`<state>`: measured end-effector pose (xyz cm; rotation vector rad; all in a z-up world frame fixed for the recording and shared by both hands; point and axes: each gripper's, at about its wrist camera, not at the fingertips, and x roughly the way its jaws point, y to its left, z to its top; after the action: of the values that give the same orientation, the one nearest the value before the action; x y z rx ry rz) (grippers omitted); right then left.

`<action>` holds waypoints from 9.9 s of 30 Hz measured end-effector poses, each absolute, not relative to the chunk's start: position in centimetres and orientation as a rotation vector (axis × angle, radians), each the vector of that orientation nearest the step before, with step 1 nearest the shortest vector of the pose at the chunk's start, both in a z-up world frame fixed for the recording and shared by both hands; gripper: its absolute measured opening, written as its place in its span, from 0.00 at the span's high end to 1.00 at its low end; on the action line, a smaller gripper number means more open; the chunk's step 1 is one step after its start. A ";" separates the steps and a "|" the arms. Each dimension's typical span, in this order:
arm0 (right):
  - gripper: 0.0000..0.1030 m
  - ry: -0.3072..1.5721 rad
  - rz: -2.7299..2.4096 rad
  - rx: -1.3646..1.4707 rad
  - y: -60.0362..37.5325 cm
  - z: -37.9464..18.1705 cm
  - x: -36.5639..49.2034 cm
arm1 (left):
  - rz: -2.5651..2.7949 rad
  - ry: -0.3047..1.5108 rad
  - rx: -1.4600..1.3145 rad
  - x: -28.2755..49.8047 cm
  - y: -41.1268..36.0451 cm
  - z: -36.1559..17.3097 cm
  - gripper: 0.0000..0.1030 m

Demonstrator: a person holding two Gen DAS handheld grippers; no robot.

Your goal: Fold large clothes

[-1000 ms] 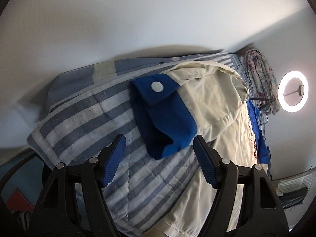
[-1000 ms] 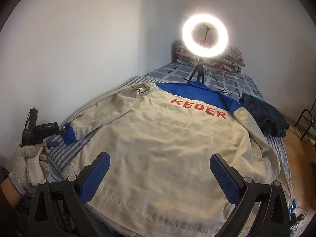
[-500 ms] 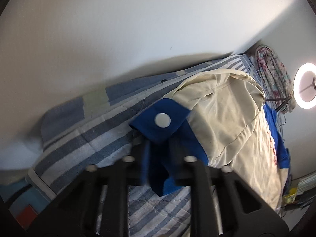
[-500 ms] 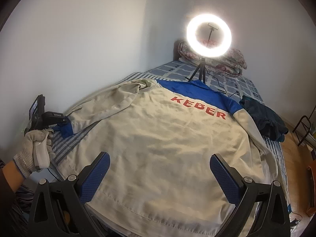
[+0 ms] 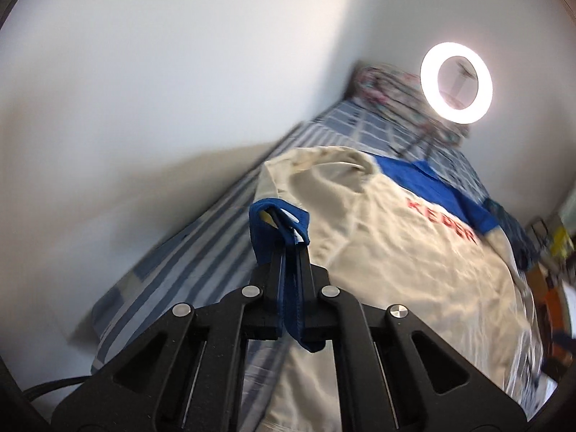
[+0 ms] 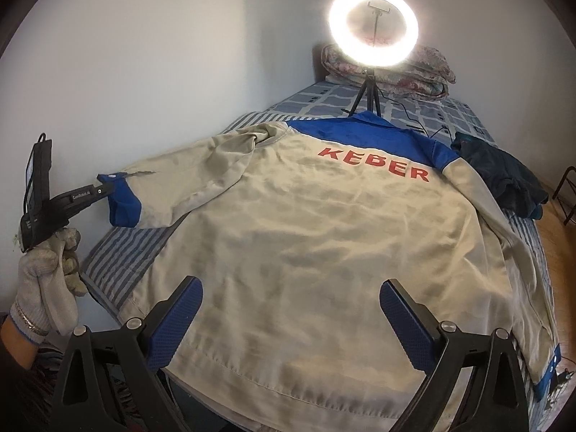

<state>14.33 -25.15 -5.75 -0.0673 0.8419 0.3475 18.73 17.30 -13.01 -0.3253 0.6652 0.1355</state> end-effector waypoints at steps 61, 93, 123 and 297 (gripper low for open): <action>0.92 1.286 0.744 0.749 -20.2 -22.9 13.6 | -0.093 0.999 -0.402 16.3 16.6 -17.8 0.53; 0.89 1.293 0.855 0.506 -17.2 -20.0 14.3 | -0.229 1.028 -0.404 12.5 14.0 -18.1 1.00; 0.74 1.022 0.462 0.020 -14.7 -17.4 39.7 | -0.146 1.148 -0.471 14.2 15.1 -23.1 1.00; 0.65 0.803 0.527 0.075 -29.0 -8.9 31.3 | -0.443 1.041 -0.152 15.1 -6.0 -19.6 0.71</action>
<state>31.26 -29.04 -8.86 0.0746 0.8034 0.5269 15.12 -6.04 -19.55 -0.1522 1.0410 -0.4432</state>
